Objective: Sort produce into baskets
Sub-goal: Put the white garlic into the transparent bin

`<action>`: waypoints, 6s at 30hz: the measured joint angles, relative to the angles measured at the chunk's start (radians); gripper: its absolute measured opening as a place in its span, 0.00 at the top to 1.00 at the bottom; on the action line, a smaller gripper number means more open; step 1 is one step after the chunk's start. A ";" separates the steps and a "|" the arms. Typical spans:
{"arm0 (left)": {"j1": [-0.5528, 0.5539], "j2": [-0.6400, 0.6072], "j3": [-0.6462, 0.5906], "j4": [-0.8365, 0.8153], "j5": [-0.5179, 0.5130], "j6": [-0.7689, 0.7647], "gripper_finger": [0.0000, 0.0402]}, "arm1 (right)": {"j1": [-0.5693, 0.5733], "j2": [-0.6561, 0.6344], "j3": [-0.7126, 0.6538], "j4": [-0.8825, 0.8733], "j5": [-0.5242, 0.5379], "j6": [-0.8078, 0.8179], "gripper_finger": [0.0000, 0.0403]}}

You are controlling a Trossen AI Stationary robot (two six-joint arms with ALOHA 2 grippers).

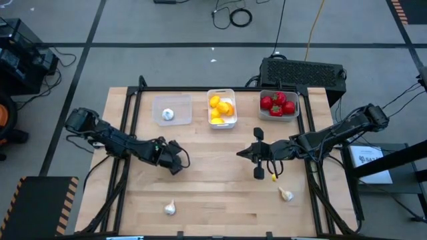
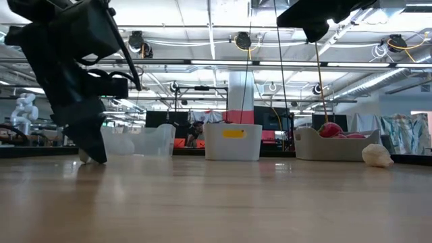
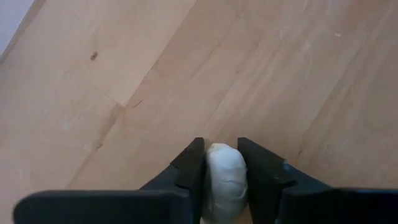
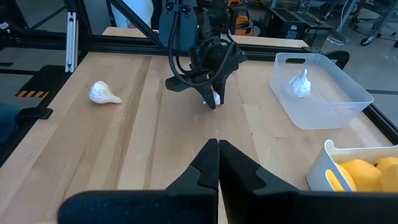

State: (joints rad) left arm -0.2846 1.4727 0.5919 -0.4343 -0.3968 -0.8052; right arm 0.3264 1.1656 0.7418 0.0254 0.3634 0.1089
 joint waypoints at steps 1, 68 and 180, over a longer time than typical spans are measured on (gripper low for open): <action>0.005 -0.002 0.009 -0.010 -0.001 0.007 0.79 | 0.000 0.000 0.000 0.000 0.000 0.000 1.00; -0.206 -0.157 0.597 -0.480 0.394 0.147 0.43 | 0.009 0.000 0.001 -0.050 -0.003 0.115 1.00; 0.528 0.031 0.770 -0.694 0.059 0.833 0.78 | 0.008 0.090 0.001 0.076 -0.104 0.140 1.00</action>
State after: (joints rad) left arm 0.2432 1.5040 1.3618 -1.1279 -0.3380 0.0273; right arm 0.3344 1.2560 0.7425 0.1010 0.2596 0.2489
